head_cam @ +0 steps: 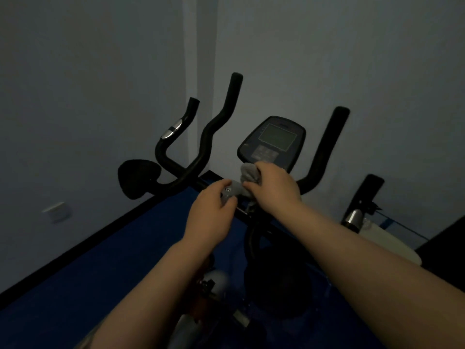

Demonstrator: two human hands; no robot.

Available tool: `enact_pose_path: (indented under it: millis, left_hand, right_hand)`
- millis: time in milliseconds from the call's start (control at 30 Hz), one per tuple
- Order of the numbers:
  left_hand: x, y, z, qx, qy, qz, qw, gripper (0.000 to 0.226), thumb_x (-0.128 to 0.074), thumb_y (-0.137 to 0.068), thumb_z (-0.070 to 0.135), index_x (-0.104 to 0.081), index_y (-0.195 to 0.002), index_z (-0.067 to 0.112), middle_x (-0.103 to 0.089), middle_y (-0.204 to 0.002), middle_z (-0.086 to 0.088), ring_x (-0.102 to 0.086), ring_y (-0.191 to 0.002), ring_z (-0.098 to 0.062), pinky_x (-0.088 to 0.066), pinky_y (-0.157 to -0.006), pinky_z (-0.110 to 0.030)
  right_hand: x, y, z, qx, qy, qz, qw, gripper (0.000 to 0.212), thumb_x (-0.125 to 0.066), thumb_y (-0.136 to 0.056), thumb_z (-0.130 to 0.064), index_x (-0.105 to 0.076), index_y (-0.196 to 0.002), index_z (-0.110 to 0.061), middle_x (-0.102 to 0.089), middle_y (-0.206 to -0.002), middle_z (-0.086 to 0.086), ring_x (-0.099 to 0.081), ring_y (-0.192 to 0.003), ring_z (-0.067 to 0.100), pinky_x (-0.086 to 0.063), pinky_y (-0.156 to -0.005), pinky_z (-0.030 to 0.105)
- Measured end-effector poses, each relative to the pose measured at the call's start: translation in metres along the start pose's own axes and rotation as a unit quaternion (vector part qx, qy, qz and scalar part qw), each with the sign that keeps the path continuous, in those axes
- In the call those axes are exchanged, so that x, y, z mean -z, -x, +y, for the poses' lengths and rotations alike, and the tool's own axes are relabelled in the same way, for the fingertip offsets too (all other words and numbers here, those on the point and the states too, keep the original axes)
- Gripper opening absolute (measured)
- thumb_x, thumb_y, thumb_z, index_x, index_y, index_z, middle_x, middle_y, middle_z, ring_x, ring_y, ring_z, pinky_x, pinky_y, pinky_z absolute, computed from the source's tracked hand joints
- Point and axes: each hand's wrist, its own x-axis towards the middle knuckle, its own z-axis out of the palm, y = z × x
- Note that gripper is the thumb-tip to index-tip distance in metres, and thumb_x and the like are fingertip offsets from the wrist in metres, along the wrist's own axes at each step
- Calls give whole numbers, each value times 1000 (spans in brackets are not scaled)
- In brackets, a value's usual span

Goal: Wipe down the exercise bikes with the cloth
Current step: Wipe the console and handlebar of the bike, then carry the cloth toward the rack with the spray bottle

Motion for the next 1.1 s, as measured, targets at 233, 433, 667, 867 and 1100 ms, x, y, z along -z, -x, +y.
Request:
enact_pose_path:
  millis: [233, 433, 667, 867, 1100]
  left_hand:
    - [-37, 52, 53, -27, 40, 31, 998, 40, -52, -91, 23, -52, -131, 22, -63, -121, 0, -60, -102, -10, -50, -92, -34]
    - [-120, 119, 106, -86, 32, 6, 996, 41, -54, -88, 30, -54, -129, 25, -59, -125, 2, -57, -105, -15, -48, -93, -39]
    - [-237, 198, 106, -60, -5, -134, 989, 42, -55, -92, 22, -49, -134, 22, -54, -133, 1, -49, -119, -14, -42, -100, -34]
    - [-293, 217, 81, -8, -129, -256, 958, 47, -50, -94, 29, -42, -140, 22, -47, -143, 0, -45, -127, -20, -40, -105, -37]
    - [-343, 176, 54, 30, -186, -338, 922, 47, -47, -94, 30, -43, -139, 18, -48, -142, -4, -48, -125, -23, -41, -104, -39]
  right_hand:
    - [60, 81, 44, 3, -123, 87, 989, 30, -69, -80, -40, -58, -95, -17, -62, -95, 1, -55, -84, 17, -38, -64, 27]
    - [119, 185, 126, -48, -118, 91, 988, 30, -67, -81, -45, -57, -93, -20, -59, -88, -5, -55, -80, 13, -39, -63, 28]
    - [119, 308, 230, -167, -98, 32, 981, 26, -65, -83, -43, -54, -89, -20, -60, -90, -3, -55, -78, 10, -43, -60, 23]
    - [94, 349, 282, -256, -91, -17, 962, 31, -64, -83, -47, -55, -97, -21, -60, -96, -3, -57, -84, 12, -50, -69, 30]
    - [63, 337, 328, -338, -100, -44, 935, 31, -64, -83, -47, -55, -94, -19, -60, -98, -2, -57, -85, 13, -51, -71, 32]
